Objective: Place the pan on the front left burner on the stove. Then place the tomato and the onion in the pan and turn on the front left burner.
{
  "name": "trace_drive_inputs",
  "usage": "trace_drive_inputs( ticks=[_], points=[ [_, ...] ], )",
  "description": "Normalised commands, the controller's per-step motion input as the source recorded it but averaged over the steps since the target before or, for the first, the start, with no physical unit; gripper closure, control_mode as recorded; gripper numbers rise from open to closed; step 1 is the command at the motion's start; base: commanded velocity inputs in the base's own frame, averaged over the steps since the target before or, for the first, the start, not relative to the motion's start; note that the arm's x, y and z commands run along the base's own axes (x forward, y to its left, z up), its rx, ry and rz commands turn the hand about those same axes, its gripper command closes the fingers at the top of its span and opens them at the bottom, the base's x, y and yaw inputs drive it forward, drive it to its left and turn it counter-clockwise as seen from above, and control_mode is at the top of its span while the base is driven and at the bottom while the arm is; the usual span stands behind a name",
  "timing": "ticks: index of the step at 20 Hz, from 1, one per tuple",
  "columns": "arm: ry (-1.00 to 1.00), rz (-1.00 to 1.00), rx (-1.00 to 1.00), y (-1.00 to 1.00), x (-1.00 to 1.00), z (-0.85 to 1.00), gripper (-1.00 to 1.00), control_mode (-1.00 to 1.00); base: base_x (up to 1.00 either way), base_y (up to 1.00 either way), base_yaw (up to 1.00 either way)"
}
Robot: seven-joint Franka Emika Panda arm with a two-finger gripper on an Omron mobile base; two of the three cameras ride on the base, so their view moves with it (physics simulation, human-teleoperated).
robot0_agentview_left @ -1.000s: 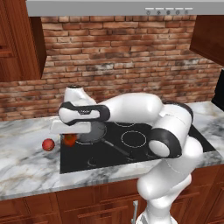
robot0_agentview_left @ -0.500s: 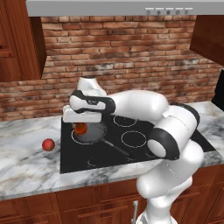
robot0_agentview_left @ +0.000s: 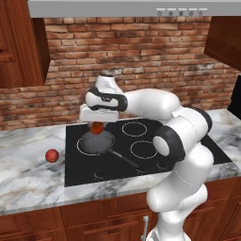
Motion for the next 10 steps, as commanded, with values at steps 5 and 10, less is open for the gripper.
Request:
trace_drive_inputs(
  ticks=[5, 10],
  points=[
    [0.00, 0.00, 0.00, -0.18, 0.71, 0.00, 1.00, -1.00, 0.00, 0.00, 0.00],
    [0.00, 0.00, 0.00, 0.00, 0.37, 0.00, 1.00, -1.00, 0.00, 0.00, 0.00]
  ],
)
